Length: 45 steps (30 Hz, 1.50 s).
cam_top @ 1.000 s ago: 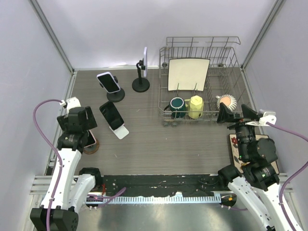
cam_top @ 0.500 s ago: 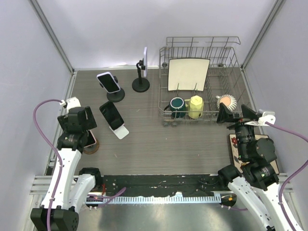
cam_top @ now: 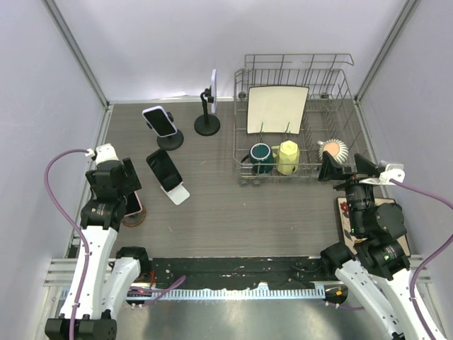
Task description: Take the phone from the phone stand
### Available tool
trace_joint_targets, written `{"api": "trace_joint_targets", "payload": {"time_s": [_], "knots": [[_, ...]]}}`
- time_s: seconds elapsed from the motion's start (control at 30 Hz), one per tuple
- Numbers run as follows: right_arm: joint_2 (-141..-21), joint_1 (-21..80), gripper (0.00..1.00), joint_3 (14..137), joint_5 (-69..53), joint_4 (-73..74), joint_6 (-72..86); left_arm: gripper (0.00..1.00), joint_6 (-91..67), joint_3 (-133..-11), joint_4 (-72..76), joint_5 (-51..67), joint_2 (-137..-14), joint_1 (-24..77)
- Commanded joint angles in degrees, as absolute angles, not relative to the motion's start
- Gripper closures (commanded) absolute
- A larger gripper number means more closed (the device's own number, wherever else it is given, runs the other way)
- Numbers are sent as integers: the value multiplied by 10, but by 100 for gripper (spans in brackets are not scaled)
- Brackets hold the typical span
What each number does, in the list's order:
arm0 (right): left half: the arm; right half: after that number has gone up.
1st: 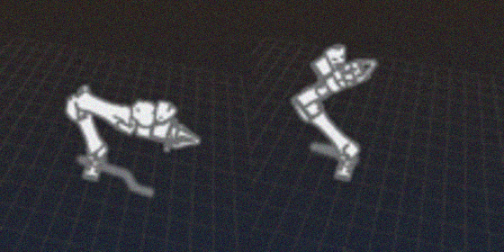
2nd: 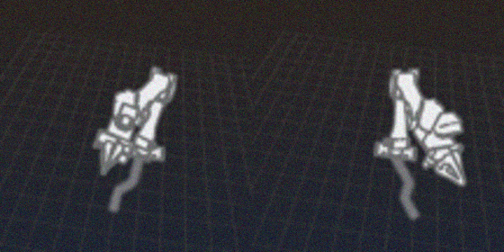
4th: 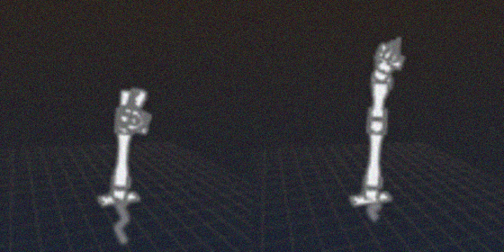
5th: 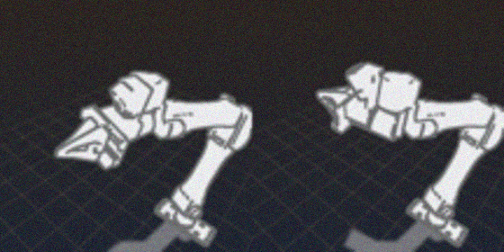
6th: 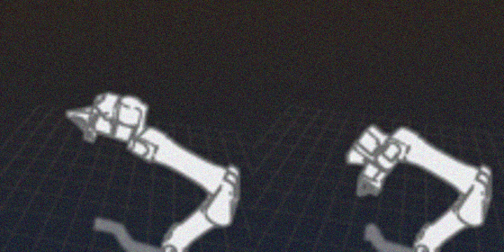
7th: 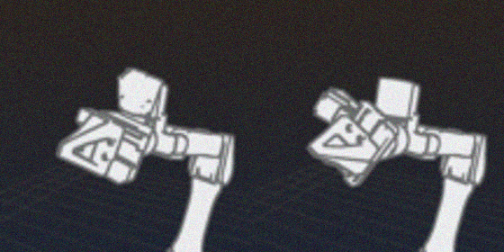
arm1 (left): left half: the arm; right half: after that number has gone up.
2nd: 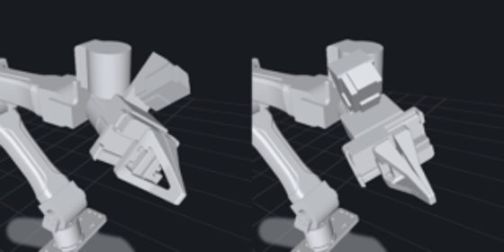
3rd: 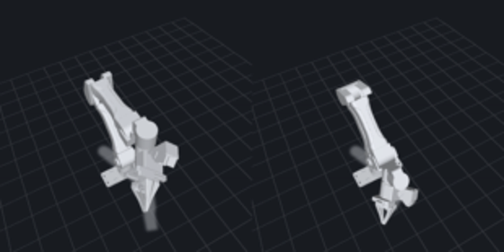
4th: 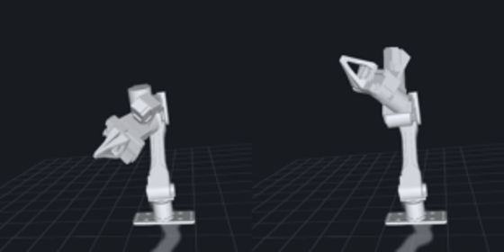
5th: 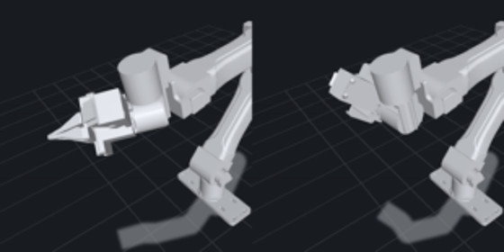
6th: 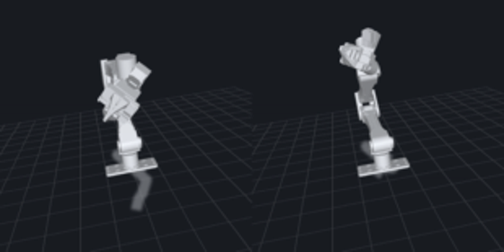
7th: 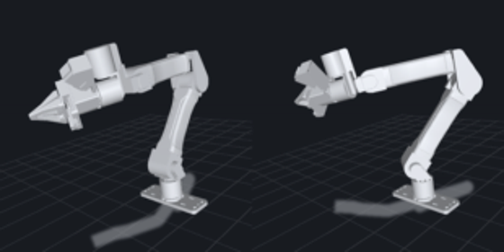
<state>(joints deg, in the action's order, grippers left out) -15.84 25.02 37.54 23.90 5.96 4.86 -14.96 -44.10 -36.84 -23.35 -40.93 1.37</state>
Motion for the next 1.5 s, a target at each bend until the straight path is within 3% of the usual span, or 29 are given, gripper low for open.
{"api": "trace_joint_targets", "payload": {"time_s": [0.0,0.2,0.43,0.6,0.93,1.13,1.47], "knots": [[-169,252,1,383,238,30,54,24,-156,-463,-369,-216,-402,11],[-170,252,1,388,235,33,56,39,-157,-471,-379,-220,-395,11],[-176,252,1,394,221,33,61,80,-158,-506,-409,-229,-385,11],[-185,252,1,402,196,34,68,99,-170,-552,-439,-227,-395,11],[-250,252,1,441,55,62,81,100,-224,-627,-468,-165,-398,12],[-301,252,1,439,-90,33,121,100,-272,-668,-492,-36,-438,12],[-382,252,1,419,-207,-31,234,100,-390,-663,-458,165,-496,28]]}}
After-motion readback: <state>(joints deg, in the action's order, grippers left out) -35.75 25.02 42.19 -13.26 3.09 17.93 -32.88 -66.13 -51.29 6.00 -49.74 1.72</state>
